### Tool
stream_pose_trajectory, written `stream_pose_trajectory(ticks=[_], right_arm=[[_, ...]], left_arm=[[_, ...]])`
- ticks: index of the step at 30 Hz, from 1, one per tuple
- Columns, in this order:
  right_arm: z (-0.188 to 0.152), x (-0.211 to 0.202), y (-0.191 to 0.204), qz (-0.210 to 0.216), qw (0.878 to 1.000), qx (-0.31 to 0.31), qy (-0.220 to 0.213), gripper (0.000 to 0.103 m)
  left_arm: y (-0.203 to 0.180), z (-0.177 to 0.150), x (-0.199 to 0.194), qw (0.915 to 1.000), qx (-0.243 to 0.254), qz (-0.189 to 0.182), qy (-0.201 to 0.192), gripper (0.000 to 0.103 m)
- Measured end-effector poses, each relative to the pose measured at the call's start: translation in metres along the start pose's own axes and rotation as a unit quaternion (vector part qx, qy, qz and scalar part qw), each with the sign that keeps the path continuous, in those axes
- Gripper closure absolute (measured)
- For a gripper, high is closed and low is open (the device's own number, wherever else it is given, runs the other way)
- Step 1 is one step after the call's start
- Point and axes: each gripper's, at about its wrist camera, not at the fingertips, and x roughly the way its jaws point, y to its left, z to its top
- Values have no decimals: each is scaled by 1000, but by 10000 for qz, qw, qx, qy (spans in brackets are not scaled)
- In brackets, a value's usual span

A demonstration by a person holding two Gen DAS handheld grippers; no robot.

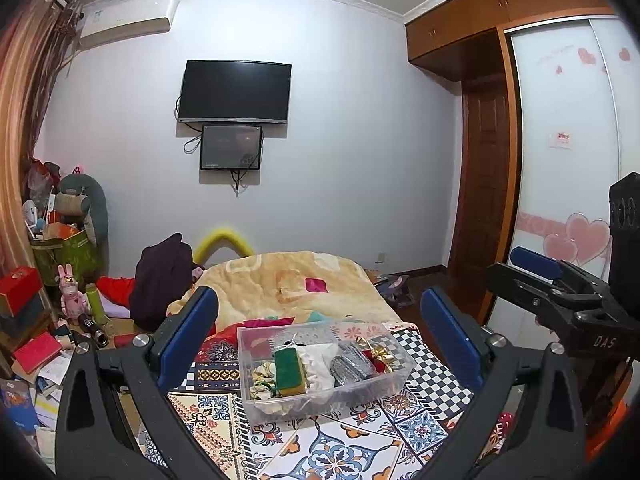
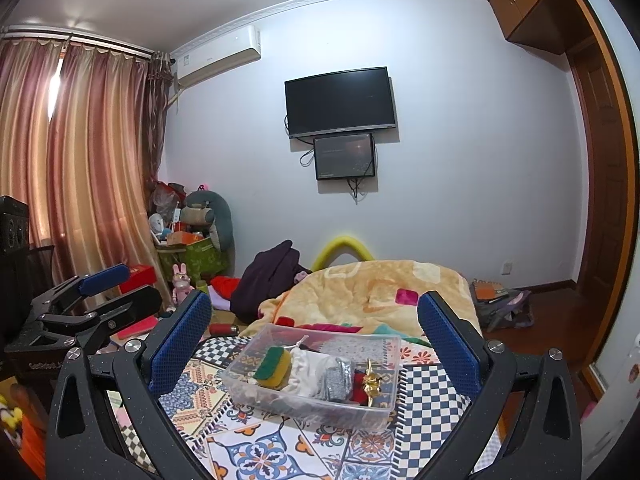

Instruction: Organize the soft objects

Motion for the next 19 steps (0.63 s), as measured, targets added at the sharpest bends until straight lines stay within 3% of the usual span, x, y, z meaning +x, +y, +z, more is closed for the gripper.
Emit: stream_pose_trajectory(ticks=[19], right_arm=[[1,0,2,-135,9997,-213,19,0]], left_arm=[[3,-1,-1,9999,-45,-128,43,0]])
